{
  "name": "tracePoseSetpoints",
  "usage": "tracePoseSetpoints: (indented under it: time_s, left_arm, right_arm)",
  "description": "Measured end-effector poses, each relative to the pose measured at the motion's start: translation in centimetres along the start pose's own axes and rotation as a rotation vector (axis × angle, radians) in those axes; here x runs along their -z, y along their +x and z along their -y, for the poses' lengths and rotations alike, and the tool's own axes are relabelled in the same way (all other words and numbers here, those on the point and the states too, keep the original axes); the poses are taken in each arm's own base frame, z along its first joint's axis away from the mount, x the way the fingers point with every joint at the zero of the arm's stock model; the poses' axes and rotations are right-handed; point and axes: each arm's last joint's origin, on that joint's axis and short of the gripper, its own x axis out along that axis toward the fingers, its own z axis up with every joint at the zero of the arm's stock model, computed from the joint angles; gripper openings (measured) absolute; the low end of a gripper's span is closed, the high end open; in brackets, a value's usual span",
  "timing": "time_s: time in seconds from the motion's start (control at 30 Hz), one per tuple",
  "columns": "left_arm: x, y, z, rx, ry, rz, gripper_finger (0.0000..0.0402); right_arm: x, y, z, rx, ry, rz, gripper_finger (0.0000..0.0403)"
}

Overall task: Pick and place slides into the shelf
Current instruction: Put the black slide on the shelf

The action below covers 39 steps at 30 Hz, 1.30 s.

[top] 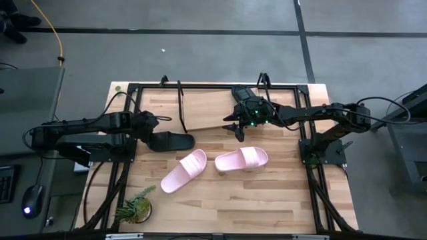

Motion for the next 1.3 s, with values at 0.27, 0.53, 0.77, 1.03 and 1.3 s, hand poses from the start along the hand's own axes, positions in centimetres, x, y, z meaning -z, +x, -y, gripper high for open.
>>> tracePoseSetpoints:
  time_s: [0.27,0.53,0.77,1.03,1.3]
  left_arm:
    - [0.5,0.0,-0.5,-0.066,-0.052,-0.042,0.0143]
    - [0.4,0.0,-0.6,-0.097,-0.045,-0.011,0.0143]
    - [1.3,2.4,-1.6,-0.069,-0.069,-0.008,0.0143]
    - [1.5,3.1,-1.9,-0.050,-0.087,-0.002,0.0143]
    - [1.9,3.1,-2.1,-0.063,-0.130,-0.048,0.0143]
  right_arm:
    - [0.0,0.0,0.0,0.000,0.001,-0.002,0.0177]
    - [0.0,0.0,0.0,-0.002,0.001,-0.003,0.0177]
    - [0.0,0.0,0.0,-0.001,0.001,-0.002,0.0177]
    - [0.0,0.0,0.0,-0.001,0.001,-0.003,0.0177]
    - [0.0,0.0,0.0,-0.001,0.001,-0.002,0.0177]
